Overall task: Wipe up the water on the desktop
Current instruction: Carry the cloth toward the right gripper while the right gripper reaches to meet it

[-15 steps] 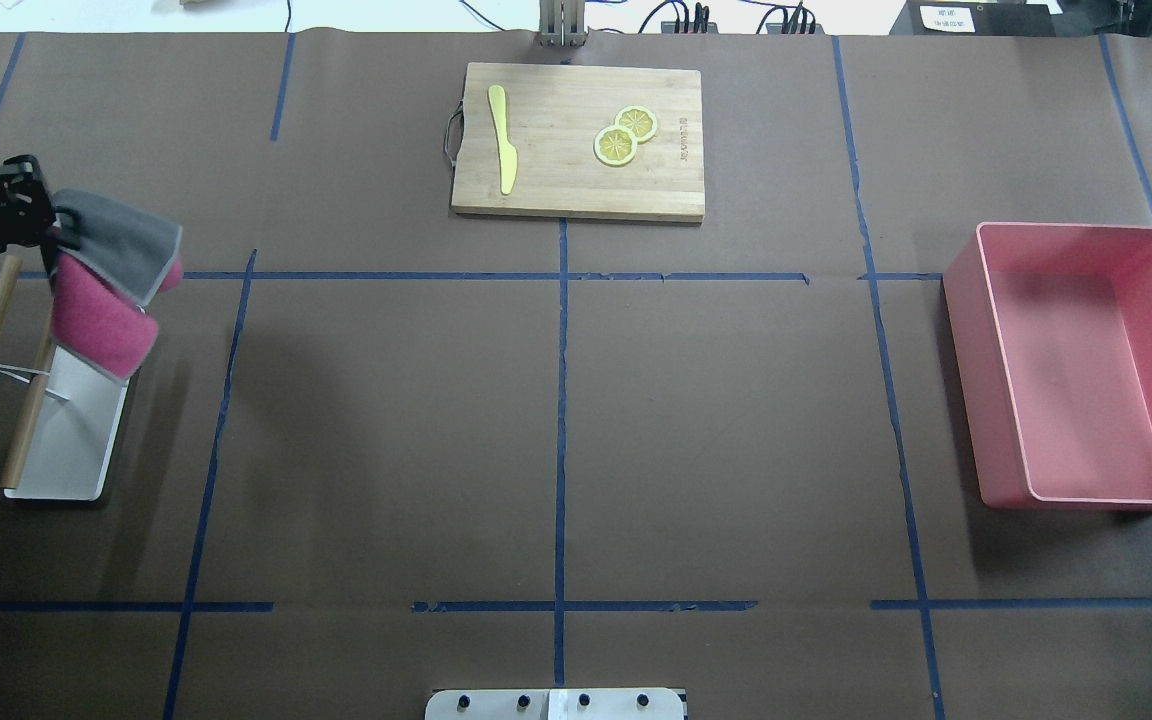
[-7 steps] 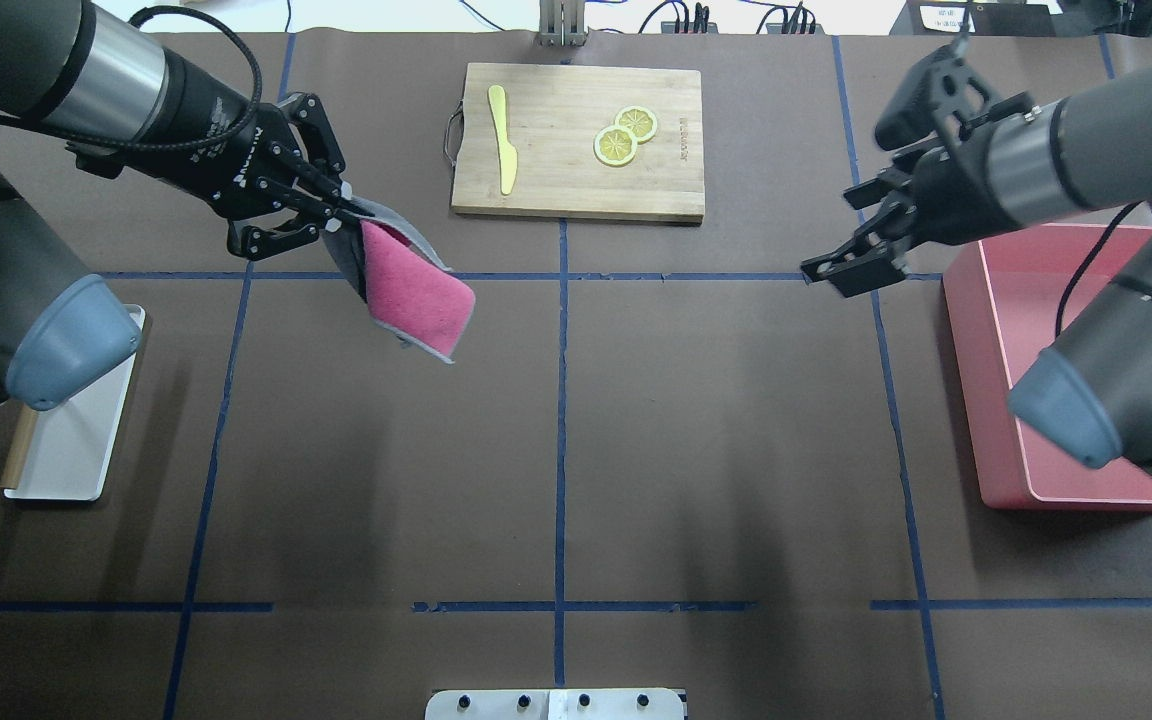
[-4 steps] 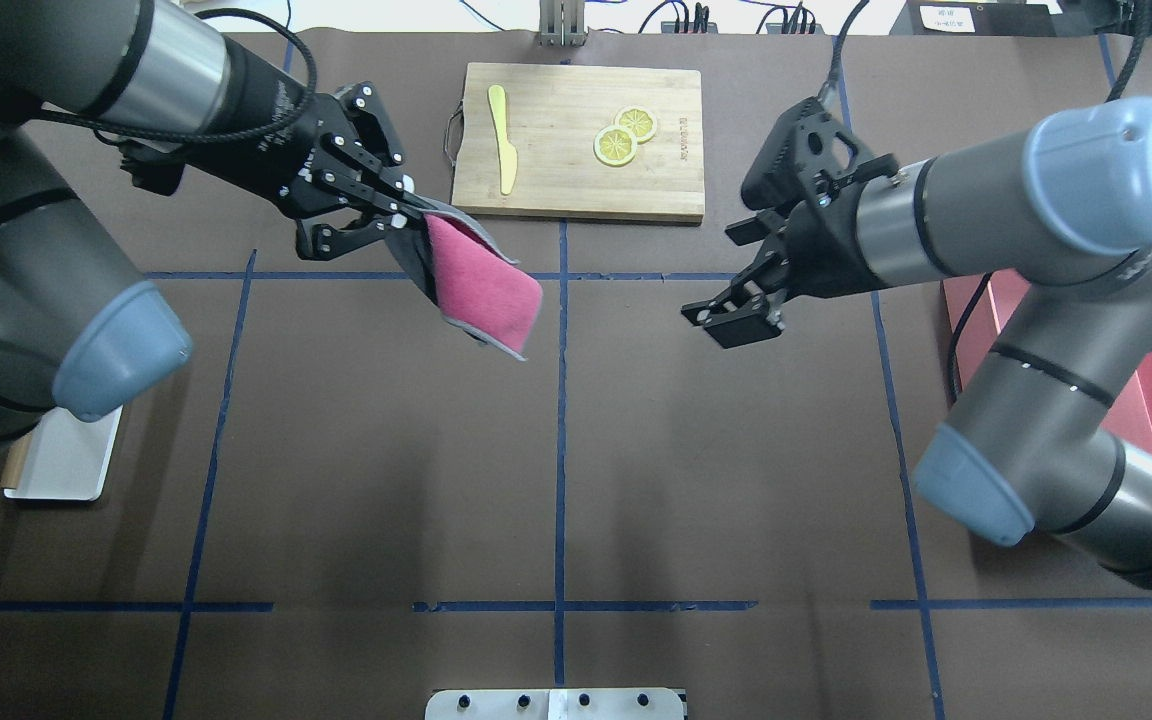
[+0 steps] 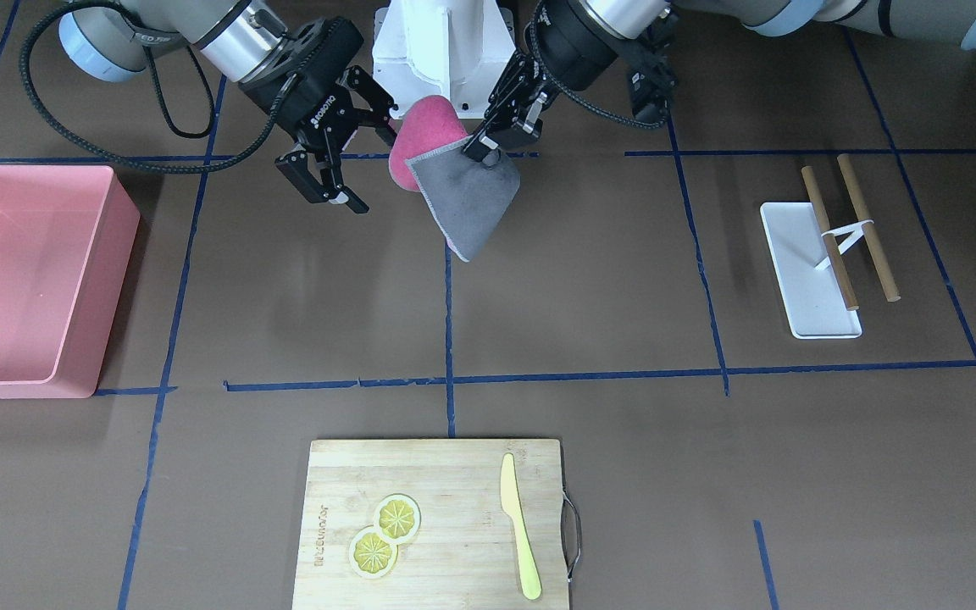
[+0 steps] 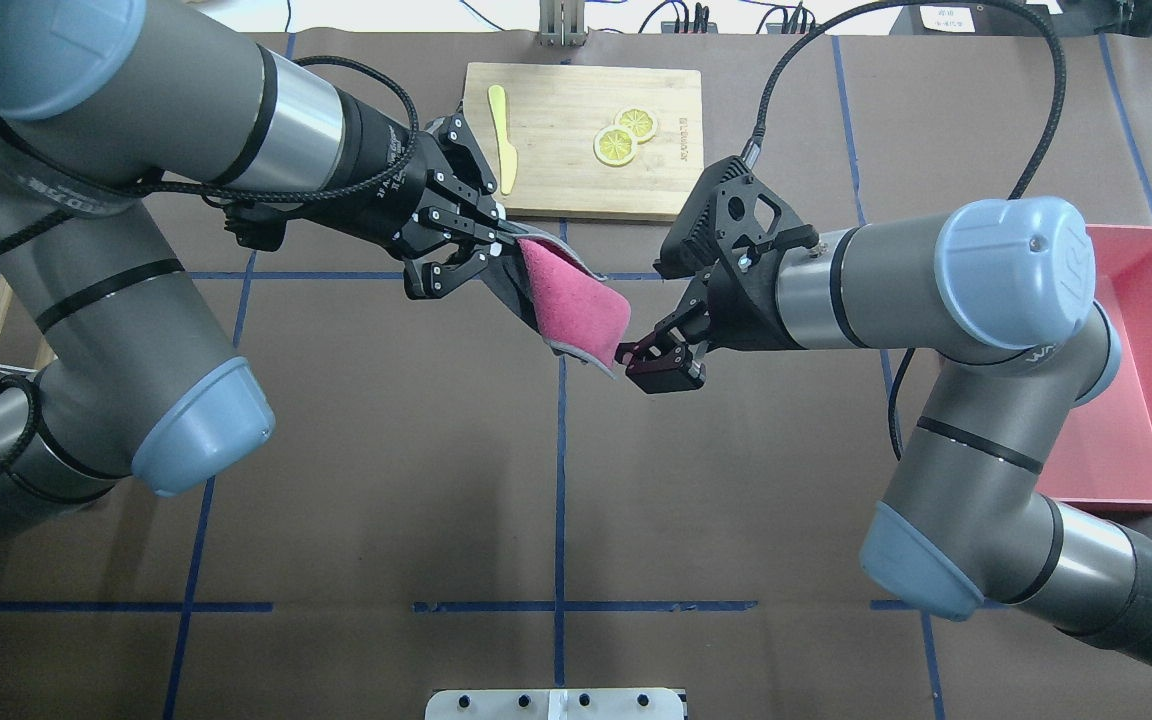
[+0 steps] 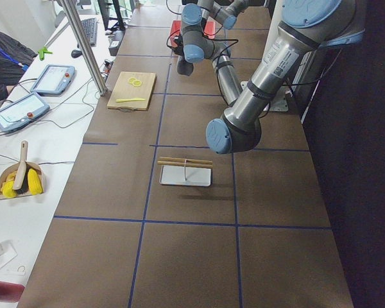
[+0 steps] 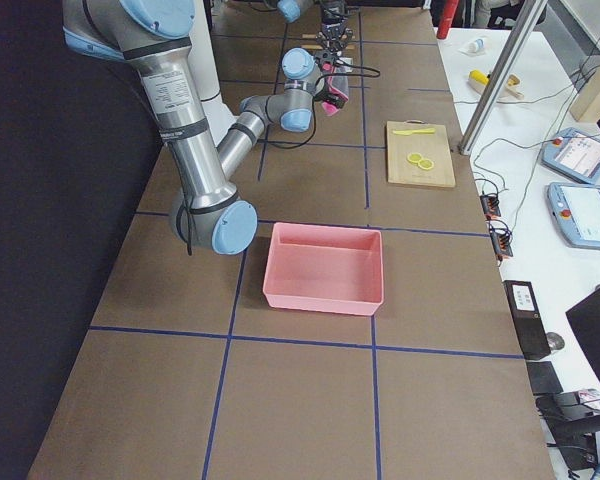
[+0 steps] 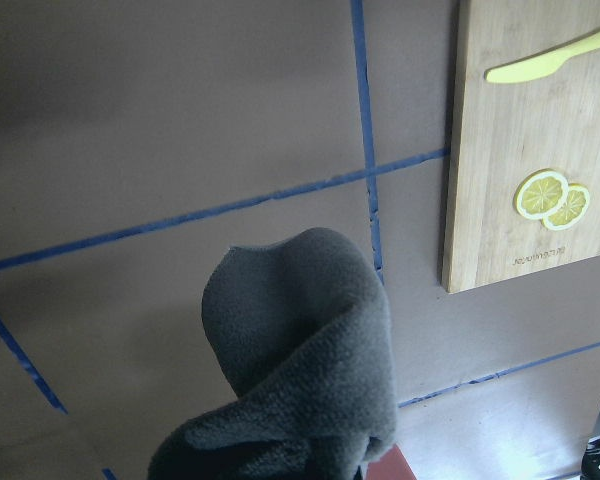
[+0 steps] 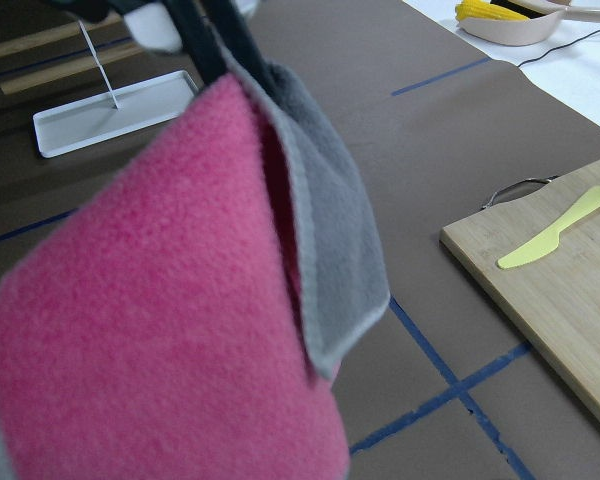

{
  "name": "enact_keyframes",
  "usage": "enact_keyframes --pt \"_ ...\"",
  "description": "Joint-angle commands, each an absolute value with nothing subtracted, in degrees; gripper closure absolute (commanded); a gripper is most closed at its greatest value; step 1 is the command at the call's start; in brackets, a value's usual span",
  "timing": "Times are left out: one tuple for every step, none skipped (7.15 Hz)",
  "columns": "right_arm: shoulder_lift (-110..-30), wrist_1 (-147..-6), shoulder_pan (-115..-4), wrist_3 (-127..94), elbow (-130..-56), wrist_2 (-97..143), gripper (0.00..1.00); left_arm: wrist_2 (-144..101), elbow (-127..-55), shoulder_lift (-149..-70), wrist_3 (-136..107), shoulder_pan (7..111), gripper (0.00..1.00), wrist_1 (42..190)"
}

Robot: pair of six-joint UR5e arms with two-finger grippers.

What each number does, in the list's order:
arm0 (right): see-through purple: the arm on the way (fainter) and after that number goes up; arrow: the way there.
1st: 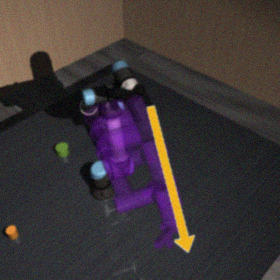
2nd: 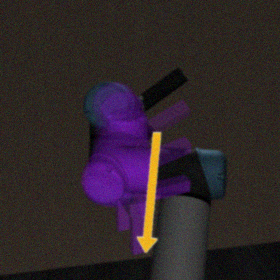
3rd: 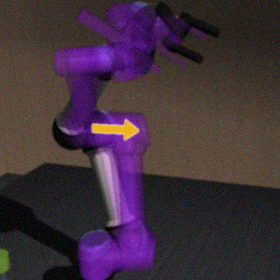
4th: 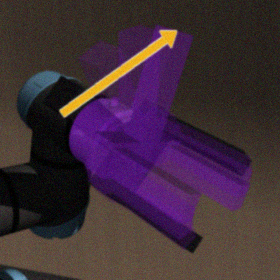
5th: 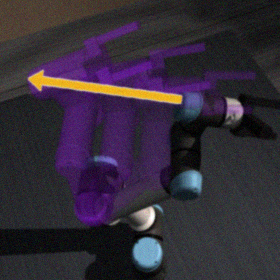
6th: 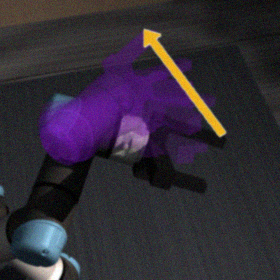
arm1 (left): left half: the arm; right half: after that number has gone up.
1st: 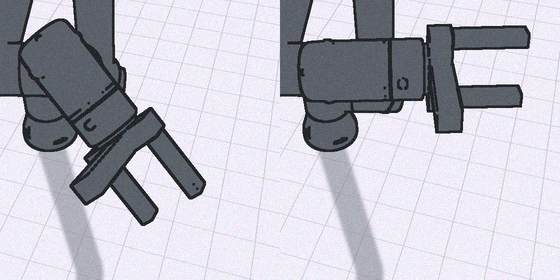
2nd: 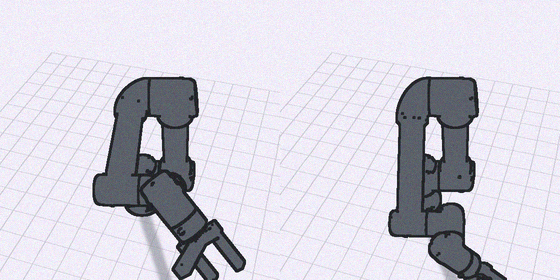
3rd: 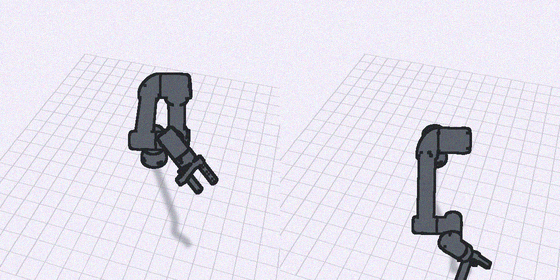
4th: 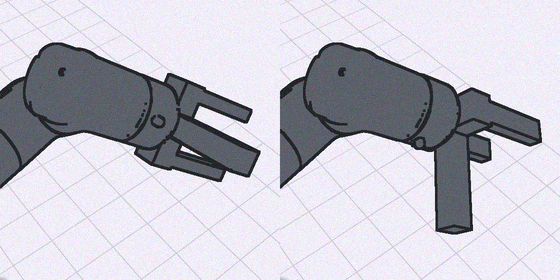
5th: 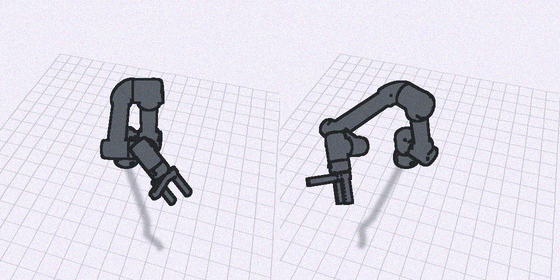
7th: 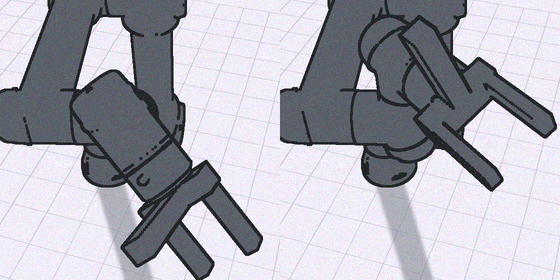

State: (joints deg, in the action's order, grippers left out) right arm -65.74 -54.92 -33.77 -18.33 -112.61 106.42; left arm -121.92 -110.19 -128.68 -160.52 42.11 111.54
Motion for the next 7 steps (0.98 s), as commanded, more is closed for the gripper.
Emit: enact_keyframes --pt "-65.0 -54.8 -32.5 -18.4 -113.3 105.0 0.01 -118.5 -110.0 -129.5 -162.1 39.7 0.98 111.9" --pt "-65.0 -54.8 -32.2 -18.4 -113.6 104.4 0.01 -117.3 -110.0 -129.8 -162.2 38.3 0.98 111.9" --pt "-64.8 -54.8 -32.2 -18.4 -113.6 104.3 0.02 -117.2 -110.0 -130.2 -162.2 37.8 0.98 111.9" --pt "-64.7 -54.8 -32.1 -18.4 -113.7 104.3 0.02 -116.0 -110.0 -130.4 -163.1 37.3 0.98 111.9" --pt "-64.8 -54.8 -31.9 -18.4 -113.6 104.3 0.02 -114.4 -109.7 -130.8 -163.6 36.7 0.98 112.0" --pt "-64.8 -54.8 -31.7 -18.4 -113.6 104.1 0.07 -114.3 -109.6 -130.8 -163.7 36.6 0.98 112.1" --pt "-64.8 -54.9 -31.6 -18.4 -113.6 104.1 0.3 -114.3 -109.6 -130.8 -163.7 36.6 0.97 112.7"
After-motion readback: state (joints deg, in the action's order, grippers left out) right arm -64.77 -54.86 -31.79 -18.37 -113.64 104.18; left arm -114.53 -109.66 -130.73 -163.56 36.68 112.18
